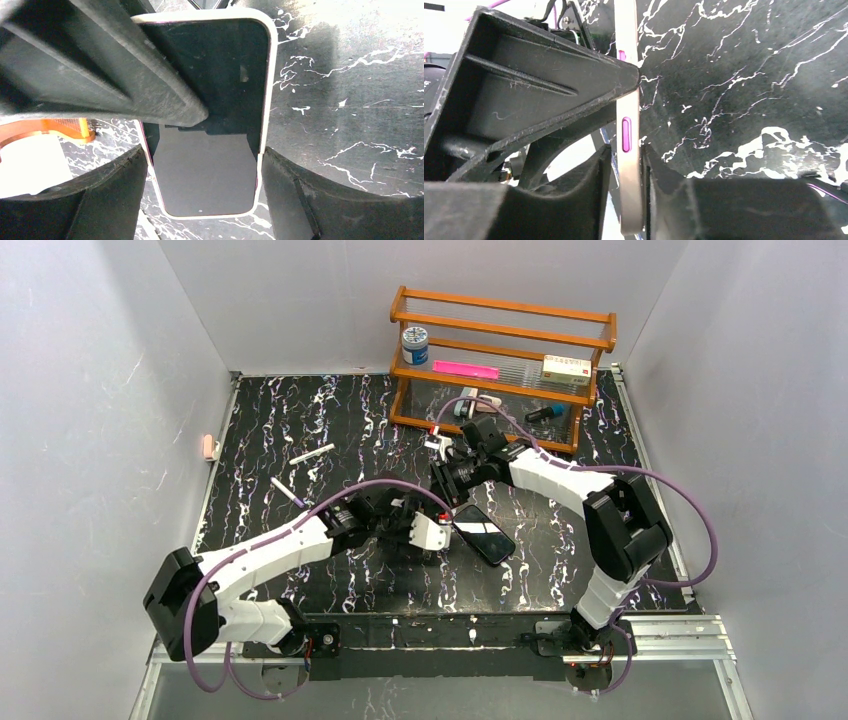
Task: Take the phone out of the phone case
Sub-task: Pick up the phone at the center of the board.
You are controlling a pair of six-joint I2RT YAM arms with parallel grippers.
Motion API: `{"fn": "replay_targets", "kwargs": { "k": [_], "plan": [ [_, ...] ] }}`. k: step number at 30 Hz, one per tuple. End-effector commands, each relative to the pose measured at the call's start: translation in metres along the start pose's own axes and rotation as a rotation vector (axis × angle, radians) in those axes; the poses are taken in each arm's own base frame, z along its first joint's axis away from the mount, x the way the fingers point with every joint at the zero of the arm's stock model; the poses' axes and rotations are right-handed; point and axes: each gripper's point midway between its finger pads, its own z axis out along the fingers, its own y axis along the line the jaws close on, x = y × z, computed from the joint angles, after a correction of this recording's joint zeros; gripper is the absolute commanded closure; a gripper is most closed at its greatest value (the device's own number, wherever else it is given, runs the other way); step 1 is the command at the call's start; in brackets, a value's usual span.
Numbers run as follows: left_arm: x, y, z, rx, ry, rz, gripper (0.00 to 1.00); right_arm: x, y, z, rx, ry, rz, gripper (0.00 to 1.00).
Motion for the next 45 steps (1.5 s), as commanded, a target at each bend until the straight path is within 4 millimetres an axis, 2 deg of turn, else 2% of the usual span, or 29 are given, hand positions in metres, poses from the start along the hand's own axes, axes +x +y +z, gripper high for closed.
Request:
{"fn": "replay_targets", "kwargs": {
  "k": [1, 4, 11, 13, 15, 16, 18, 19, 20, 21, 25, 27, 30, 33, 37, 44, 45],
  "plan": [
    [-0.006, 0.014, -0.013, -0.074, -0.007, 0.069, 1.0, -0.005, 0.018, -0.002, -0.061, 0.013, -0.045, 0.74],
    [-0.004, 0.014, -0.014, -0.083, 0.01, 0.071, 0.96, -0.006, 0.02, -0.004, -0.062, 0.007, -0.058, 0.99],
    [0.009, 0.037, -0.026, -0.247, 0.078, -0.006, 0.69, -0.023, 0.017, -0.013, -0.002, -0.098, -0.074, 0.99],
    [0.013, 0.046, -0.031, -0.326, 0.088, -0.081, 0.65, -0.03, 0.014, -0.019, 0.024, -0.157, -0.077, 0.99],
    [0.015, 0.055, -0.037, -0.397, 0.089, -0.167, 0.55, -0.039, 0.012, -0.027, 0.059, -0.233, -0.089, 0.99],
    [0.016, 0.058, -0.04, -0.424, 0.089, -0.212, 0.37, -0.046, 0.012, -0.032, 0.077, -0.286, -0.106, 0.99],
    [0.013, 0.062, -0.044, -0.466, 0.06, -0.299, 0.31, -0.056, 0.01, -0.043, 0.115, -0.378, -0.115, 0.99],
    [0.011, 0.065, -0.047, -0.491, 0.039, -0.345, 0.21, -0.061, 0.009, -0.048, 0.134, -0.423, -0.119, 0.99],
    [0.008, 0.068, -0.051, -0.516, 0.016, -0.391, 0.06, -0.063, 0.007, -0.053, 0.153, -0.461, -0.116, 0.99],
    [0.006, 0.072, -0.055, -0.547, -0.011, -0.442, 0.02, -0.068, 0.008, -0.059, 0.167, -0.502, -0.116, 0.99],
    [0.002, 0.085, -0.07, -0.65, -0.081, -0.677, 0.02, -0.073, 0.01, -0.074, 0.193, -0.637, -0.11, 0.99],
    [-0.001, 0.098, -0.079, -0.729, -0.144, -0.827, 0.02, -0.075, 0.013, -0.08, 0.184, -0.701, -0.102, 0.99],
    [-0.006, 0.106, -0.083, -0.763, -0.24, -1.029, 0.02, -0.076, 0.017, -0.088, 0.162, -0.785, -0.078, 0.99],
    [-0.02, 0.112, -0.078, -0.692, -0.322, -1.164, 0.02, -0.075, 0.022, -0.093, 0.13, -0.841, -0.074, 0.99],
    [-0.014, 0.116, -0.071, -0.706, -0.372, -1.4, 0.02, -0.069, 0.03, -0.098, 0.061, -0.906, -0.063, 0.99],
    [-0.011, 0.124, -0.07, -0.602, -0.654, -1.699, 0.02, -0.066, 0.046, -0.109, -0.05, -0.995, -0.053, 0.99],
    [-0.016, 0.127, -0.071, -0.571, -0.719, -1.72, 0.02, -0.066, 0.05, -0.11, -0.067, -1.001, -0.056, 0.99]
  ]
}}
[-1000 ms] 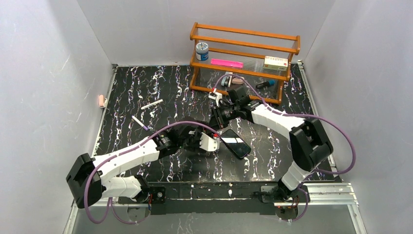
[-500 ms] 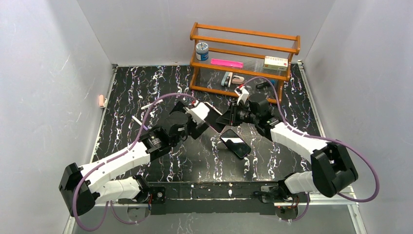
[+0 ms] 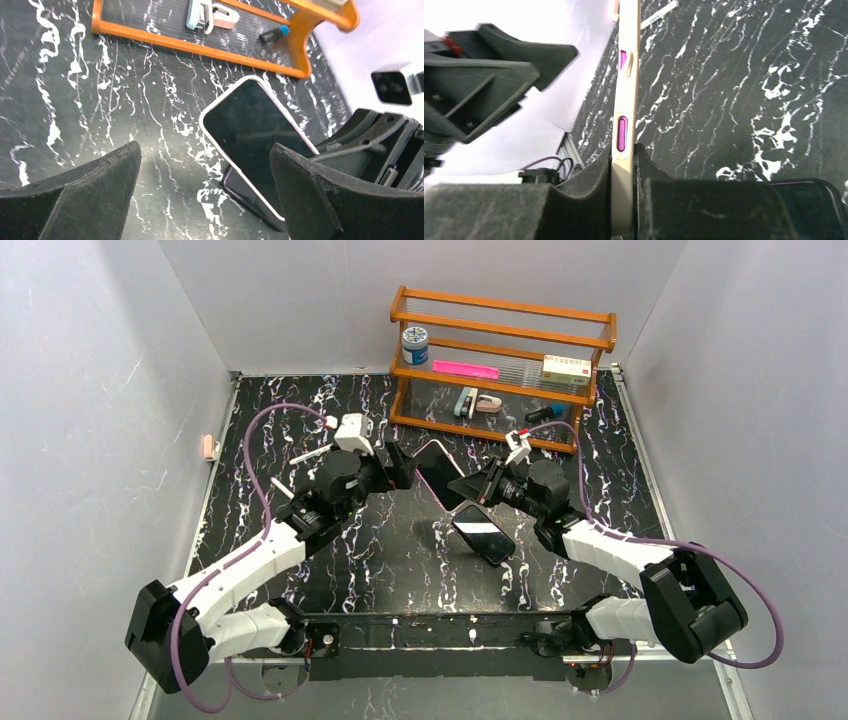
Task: Take the phone out of the phone case
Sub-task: Pick up the phone at the center of the board.
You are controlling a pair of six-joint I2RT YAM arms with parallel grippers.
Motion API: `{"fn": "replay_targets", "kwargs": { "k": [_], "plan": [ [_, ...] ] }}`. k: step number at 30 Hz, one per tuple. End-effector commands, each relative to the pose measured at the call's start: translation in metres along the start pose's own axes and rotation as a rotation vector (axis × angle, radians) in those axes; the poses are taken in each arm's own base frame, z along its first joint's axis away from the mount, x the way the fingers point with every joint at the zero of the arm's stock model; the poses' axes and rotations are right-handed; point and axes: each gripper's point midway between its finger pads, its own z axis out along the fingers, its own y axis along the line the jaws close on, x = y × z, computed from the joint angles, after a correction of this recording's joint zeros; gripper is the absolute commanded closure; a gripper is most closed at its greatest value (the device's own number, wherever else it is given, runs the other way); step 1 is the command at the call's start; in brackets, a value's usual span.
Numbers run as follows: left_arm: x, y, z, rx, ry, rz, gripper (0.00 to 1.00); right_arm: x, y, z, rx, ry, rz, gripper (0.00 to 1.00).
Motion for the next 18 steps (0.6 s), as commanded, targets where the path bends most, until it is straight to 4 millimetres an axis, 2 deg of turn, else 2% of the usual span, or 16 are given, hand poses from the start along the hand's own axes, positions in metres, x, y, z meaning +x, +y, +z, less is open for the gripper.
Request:
{"fn": "replay_targets", "kwargs": {
  "k": [1, 5, 10, 15, 18],
  "plan": [
    [-0.019, -0.023, -0.003, 0.175, -0.082, -0.334, 0.02, -0.046, 0.065, -0.01, -0.237, -0.187, -0.036, 0.99],
    [-0.02, -0.04, -0.005, 0.298, -0.089, -0.464, 0.07, -0.048, 0.075, -0.014, -0.297, -0.204, -0.005, 0.99],
    [-0.024, -0.053, -0.009, 0.417, -0.117, -0.615, 0.18, -0.048, 0.089, -0.015, -0.361, -0.176, 0.019, 0.99],
    [-0.028, -0.065, -0.013, 0.512, -0.128, -0.665, 0.26, -0.049, 0.1, -0.016, -0.416, -0.164, 0.052, 0.99],
    [-0.031, -0.07, -0.015, 0.552, -0.135, -0.677, 0.37, -0.05, 0.104, -0.016, -0.435, -0.159, 0.071, 0.99]
  ]
}}
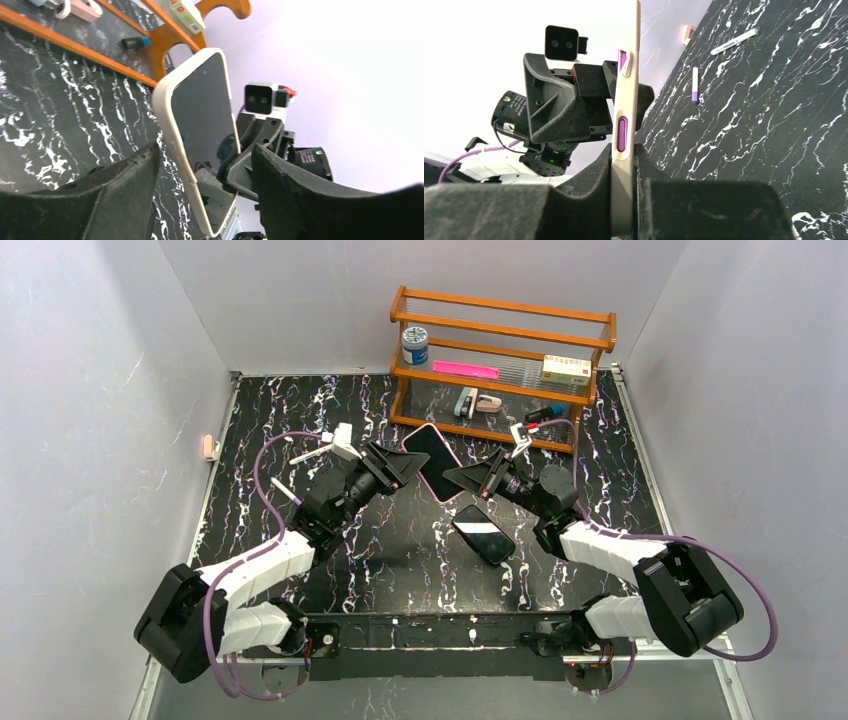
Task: Take the phone out of the phone case
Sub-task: Pick up the phone at the center of the board.
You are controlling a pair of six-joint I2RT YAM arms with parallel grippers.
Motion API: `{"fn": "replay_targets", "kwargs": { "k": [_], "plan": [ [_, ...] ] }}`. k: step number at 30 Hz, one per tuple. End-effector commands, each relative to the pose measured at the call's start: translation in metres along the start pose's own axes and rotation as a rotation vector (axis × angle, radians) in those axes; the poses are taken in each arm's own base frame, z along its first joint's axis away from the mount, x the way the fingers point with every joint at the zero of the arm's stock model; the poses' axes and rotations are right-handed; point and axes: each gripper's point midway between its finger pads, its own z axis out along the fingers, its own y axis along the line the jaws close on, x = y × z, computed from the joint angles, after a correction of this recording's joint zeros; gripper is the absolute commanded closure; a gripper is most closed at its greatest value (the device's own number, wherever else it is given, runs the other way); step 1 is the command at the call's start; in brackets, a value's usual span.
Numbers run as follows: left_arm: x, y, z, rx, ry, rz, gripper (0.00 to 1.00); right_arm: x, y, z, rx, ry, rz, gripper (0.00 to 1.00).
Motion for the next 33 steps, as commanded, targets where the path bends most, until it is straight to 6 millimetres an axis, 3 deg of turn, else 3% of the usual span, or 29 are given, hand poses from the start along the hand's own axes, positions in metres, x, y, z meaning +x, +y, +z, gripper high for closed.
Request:
{"fn": "replay_targets", "kwargs": {
  "k": [1, 9, 18, 22, 25, 28, 33],
  "plan": [
    [-0.01, -0.033, -0.003, 0.155, -0.033, -0.05, 0.41, -0.02, 0.05, 0.004, -0.188, -0.052, -0.029, 0.99],
    [-0.01, -0.038, -0.003, 0.204, -0.045, -0.093, 0.58, -0.014, 0.054, 0.009, -0.238, 0.003, 0.038, 0.99],
    [-0.014, -0.045, -0.003, 0.248, -0.061, -0.097, 0.66, -0.003, 0.058, 0.016, -0.307, 0.092, 0.097, 0.99],
    [-0.018, -0.045, -0.003, 0.247, -0.082, -0.114, 0.77, 0.0, 0.055, 0.021, -0.304, 0.129, 0.096, 0.99],
    [-0.024, -0.044, -0.003, 0.242, -0.106, -0.129, 0.91, 0.003, 0.054, 0.023, -0.306, 0.146, 0.093, 0.99],
    [-0.032, -0.043, -0.004, 0.228, -0.148, -0.149, 1.0, 0.005, 0.052, 0.023, -0.301, 0.147, 0.092, 0.85],
    [-0.051, -0.037, -0.01, 0.196, -0.251, -0.21, 1.0, 0.007, 0.043, 0.02, -0.254, 0.135, 0.061, 0.57]
  ]
}}
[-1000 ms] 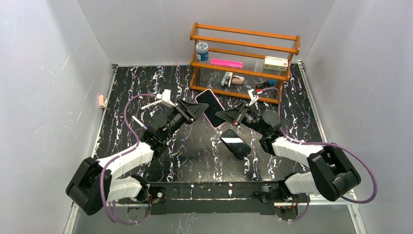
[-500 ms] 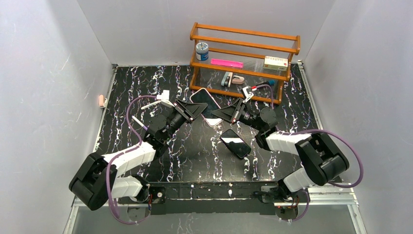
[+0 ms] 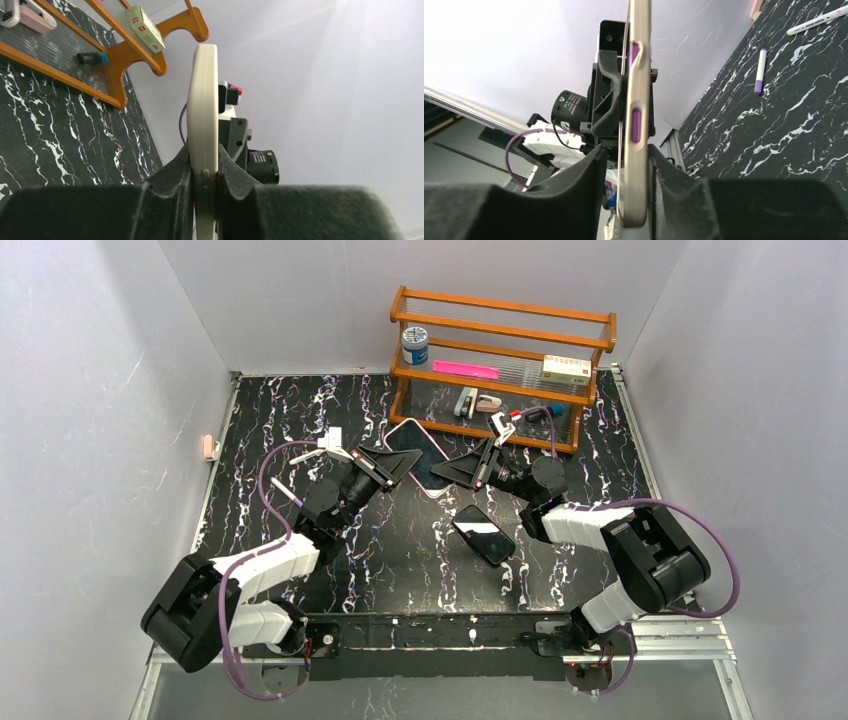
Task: Take the phone out of the phone case
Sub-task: Pick up the phone at the center of the board.
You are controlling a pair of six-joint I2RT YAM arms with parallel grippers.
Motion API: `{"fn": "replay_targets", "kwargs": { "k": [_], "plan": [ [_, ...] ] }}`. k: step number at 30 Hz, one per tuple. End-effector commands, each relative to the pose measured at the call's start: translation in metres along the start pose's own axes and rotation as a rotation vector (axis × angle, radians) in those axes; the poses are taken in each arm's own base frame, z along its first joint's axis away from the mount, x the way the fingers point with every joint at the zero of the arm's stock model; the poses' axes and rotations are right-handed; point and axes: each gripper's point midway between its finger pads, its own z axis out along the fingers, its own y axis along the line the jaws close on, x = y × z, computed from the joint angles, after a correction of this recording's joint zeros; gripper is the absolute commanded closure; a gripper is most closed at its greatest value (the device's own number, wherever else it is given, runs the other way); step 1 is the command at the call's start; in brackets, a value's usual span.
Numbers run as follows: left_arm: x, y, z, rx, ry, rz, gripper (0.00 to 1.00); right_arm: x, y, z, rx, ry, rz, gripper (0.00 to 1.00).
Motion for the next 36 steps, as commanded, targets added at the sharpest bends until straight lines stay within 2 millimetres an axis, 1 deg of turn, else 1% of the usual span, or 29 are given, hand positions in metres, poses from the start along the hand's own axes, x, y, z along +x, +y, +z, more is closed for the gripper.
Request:
{"fn": "replay_targets", "kwargs": {
  "k": [1, 4, 6, 10, 13, 17, 23, 27, 33, 36],
  "plan": [
    [-0.036, -0.022, -0.005, 0.048, -0.179, -0.045, 1.0, 0.004, 0.012, -0.001, -0.026, 0.017, -0.097, 0.52],
    [-0.047, -0.018, -0.007, 0.029, -0.239, -0.073, 1.0, 0.007, 0.01, -0.007, -0.007, 0.001, -0.115, 0.41],
    [-0.052, -0.017, -0.007, 0.023, -0.266, -0.086, 1.0, 0.008, 0.012, -0.009, -0.007, -0.005, -0.127, 0.37],
    [-0.056, -0.019, -0.003, 0.027, -0.281, -0.126, 1.0, 0.014, 0.013, -0.008, -0.005, -0.005, -0.145, 0.35],
    [-0.057, -0.021, -0.001, 0.03, -0.287, -0.152, 1.0, 0.024, 0.015, -0.001, -0.015, 0.005, -0.156, 0.37],
    [-0.059, -0.023, -0.001, 0.036, -0.291, -0.185, 1.0, 0.027, 0.016, 0.006, -0.032, -0.001, -0.176, 0.42],
    [-0.055, -0.024, -0.001, 0.042, -0.271, -0.221, 1.0, 0.023, 0.014, 0.012, -0.049, -0.033, -0.193, 0.51],
    [-0.053, -0.026, -0.003, 0.048, -0.262, -0.231, 1.0, 0.02, 0.014, 0.012, -0.059, -0.063, -0.205, 0.54],
    [-0.052, -0.025, -0.004, 0.047, -0.256, -0.236, 1.0, 0.016, 0.024, 0.014, -0.094, -0.072, -0.239, 0.54],
    [-0.05, -0.025, -0.003, 0.047, -0.246, -0.244, 1.0, 0.016, 0.025, 0.015, -0.094, -0.069, -0.253, 0.58]
  ]
}}
